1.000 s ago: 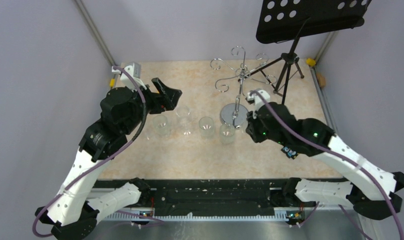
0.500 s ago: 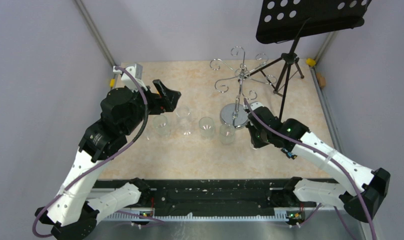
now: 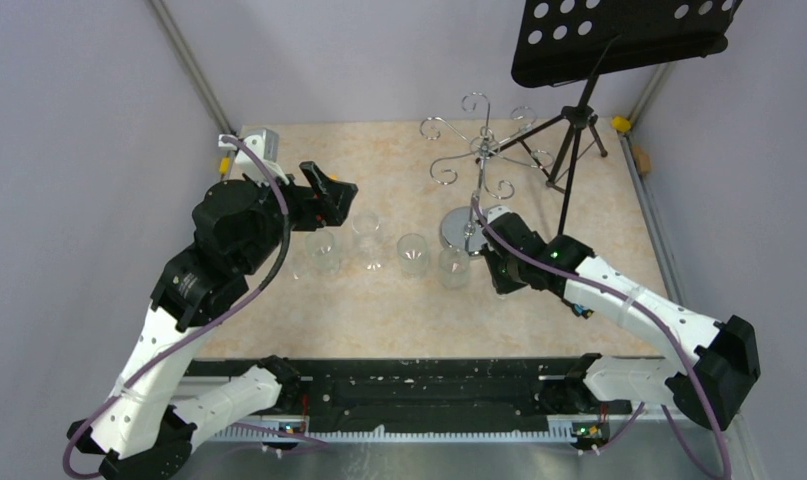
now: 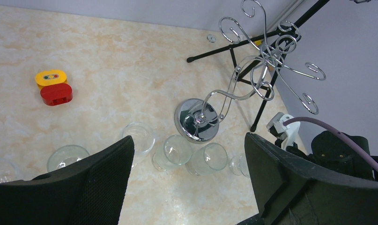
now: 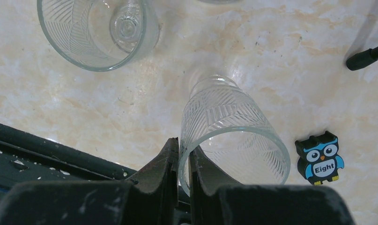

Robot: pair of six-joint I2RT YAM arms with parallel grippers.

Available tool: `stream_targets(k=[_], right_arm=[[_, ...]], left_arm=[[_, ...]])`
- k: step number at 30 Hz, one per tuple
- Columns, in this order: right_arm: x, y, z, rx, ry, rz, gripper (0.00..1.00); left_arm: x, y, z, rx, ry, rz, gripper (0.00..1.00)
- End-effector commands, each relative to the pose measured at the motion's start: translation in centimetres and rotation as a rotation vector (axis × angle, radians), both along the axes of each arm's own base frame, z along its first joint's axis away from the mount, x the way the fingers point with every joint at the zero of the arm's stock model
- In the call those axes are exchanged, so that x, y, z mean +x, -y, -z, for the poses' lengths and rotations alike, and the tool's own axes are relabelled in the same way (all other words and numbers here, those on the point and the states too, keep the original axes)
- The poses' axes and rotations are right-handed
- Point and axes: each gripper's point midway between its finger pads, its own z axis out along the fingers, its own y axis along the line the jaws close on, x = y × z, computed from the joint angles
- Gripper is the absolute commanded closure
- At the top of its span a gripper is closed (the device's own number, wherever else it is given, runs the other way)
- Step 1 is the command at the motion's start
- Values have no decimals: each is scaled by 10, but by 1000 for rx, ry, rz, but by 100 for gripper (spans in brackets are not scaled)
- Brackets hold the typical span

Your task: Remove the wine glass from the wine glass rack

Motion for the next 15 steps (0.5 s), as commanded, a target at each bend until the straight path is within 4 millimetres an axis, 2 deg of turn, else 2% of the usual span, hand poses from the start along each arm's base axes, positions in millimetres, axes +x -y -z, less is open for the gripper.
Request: stream_targets(k=[1, 15], right_arm=[[18, -5, -6, 13, 59, 7, 92], [19, -3, 14, -8, 24, 3, 90]], left_arm=[[-2, -4, -14, -14, 49, -6, 10], [-2, -6, -11, -8, 50, -16, 9]])
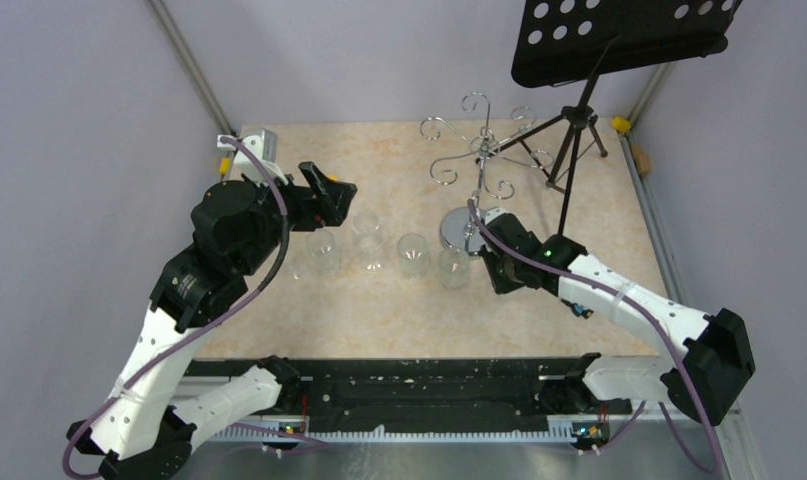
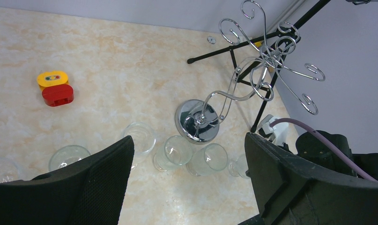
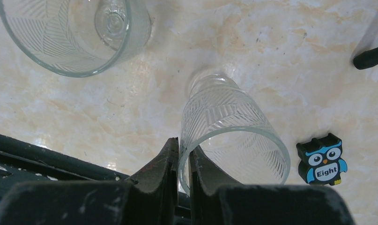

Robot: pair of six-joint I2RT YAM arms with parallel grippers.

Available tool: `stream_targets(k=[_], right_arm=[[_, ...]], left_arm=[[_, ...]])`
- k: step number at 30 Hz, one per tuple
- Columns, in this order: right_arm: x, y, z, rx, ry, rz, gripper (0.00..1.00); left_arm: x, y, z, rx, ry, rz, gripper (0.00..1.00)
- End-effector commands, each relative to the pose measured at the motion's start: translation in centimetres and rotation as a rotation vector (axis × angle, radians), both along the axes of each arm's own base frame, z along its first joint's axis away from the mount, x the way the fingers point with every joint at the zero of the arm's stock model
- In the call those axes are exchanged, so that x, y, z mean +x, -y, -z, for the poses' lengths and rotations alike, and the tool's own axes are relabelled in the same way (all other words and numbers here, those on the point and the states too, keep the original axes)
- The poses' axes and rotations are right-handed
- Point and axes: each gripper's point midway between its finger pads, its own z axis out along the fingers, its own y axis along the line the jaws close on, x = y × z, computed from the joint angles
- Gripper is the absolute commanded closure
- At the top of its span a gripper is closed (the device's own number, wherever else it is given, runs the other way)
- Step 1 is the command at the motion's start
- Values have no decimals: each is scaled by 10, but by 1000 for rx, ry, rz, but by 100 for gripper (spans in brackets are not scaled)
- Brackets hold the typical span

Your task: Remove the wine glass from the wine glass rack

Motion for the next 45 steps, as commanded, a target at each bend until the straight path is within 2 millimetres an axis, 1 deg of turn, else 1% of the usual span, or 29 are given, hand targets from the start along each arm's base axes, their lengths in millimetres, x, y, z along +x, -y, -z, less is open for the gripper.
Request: stream_targets(k=[1, 5, 11, 19, 22, 24, 26, 29, 34, 36, 38, 41, 43, 45], right_arm=[[14, -5, -3, 19, 45, 1, 89], [17, -6, 0, 21, 51, 1, 87], [22, -15, -7, 74, 86, -18, 83], [24, -10, -8, 50, 93, -3, 68], [25, -12, -20, 68, 113, -4, 65], [25, -13, -35, 98, 140, -15, 62], [23, -14, -55, 133, 180, -36, 61], [15, -13, -82, 176, 233, -102, 60], [-1, -6, -136, 276, 370, -174, 60], [-5, -1, -164, 322, 436, -176, 60], [-11, 3, -190, 374, 499, -175, 60], [-20, 12, -230, 459, 609, -166, 59], [-25, 25, -256, 504, 697, -124, 58], [-27, 41, -277, 535, 780, -59, 57]], left_arm=[[0, -4, -10, -6, 43, -12, 9], [-1, -6, -10, -7, 46, -15, 9], [-2, -6, -10, -8, 46, -17, 9], [-3, -7, -11, -12, 51, -15, 9], [-4, -8, -12, -10, 52, -18, 9], [-6, -11, -13, -4, 56, -21, 9], [-8, -13, -14, 4, 59, -23, 9], [-12, -19, -14, 19, 63, -35, 9], [-17, -31, -17, 38, 75, -67, 9], [-20, -35, -18, 43, 82, -73, 9], [-23, -43, -19, 45, 85, -102, 9], [-28, -63, -16, 48, 76, -187, 9], [-33, -74, -15, 46, 76, -224, 9], [-39, -83, -15, 42, 80, -252, 9]])
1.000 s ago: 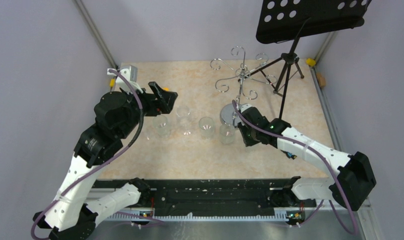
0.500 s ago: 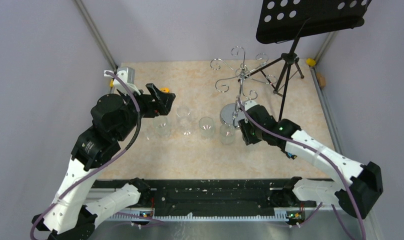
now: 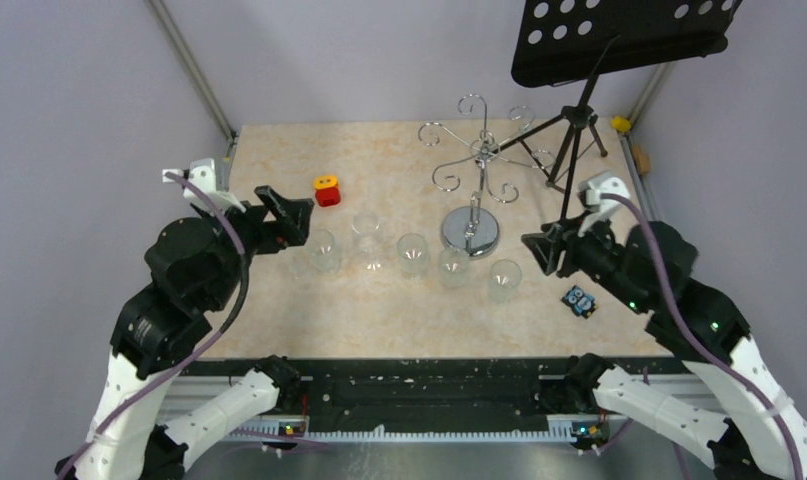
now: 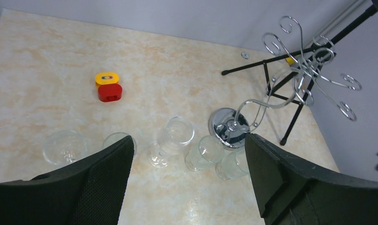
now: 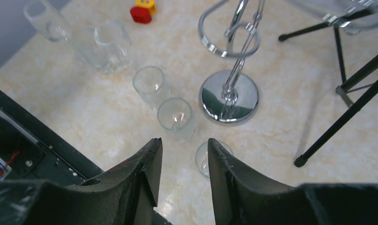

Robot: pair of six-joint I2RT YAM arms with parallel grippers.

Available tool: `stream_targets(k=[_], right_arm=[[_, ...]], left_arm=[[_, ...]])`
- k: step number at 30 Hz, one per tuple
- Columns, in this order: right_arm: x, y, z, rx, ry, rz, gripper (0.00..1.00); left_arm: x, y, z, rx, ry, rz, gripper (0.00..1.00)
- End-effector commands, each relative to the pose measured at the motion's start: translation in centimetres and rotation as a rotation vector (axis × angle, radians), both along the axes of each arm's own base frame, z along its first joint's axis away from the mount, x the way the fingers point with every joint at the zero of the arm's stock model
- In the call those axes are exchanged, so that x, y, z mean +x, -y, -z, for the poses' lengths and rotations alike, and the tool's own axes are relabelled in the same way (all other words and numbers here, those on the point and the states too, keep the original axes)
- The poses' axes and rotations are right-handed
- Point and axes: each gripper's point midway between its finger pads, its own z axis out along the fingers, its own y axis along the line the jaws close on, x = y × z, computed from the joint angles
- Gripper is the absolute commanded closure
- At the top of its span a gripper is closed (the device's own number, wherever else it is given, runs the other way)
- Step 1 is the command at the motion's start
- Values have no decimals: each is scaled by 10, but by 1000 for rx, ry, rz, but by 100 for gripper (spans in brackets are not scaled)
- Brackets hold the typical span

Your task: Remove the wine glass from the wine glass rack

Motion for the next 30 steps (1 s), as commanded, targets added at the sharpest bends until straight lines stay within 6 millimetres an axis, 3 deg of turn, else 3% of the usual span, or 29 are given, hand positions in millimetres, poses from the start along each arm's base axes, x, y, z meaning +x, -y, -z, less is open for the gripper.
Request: stream_targets(k=[1, 4, 12, 18, 22, 30], right_arm=[[-5, 35, -65, 150, 194, 127, 56], [-9, 60, -84, 208, 277, 219, 52], [-32, 124, -114, 329, 425, 418, 20], [-48, 164, -124, 396, 488, 553, 13], [-55, 180, -126, 438, 517, 604, 11], [-53, 180, -122, 453, 509, 615, 11]], left_arm=[[-15, -34, -12, -15, 46, -114, 9], [-25, -52, -10, 1, 58, -164, 9], [-65, -118, -2, 23, 93, -363, 9], [-98, -148, -13, -22, 179, -405, 8], [-114, -165, -27, -45, 243, -432, 6], [-113, -162, -34, -41, 270, -412, 5]])
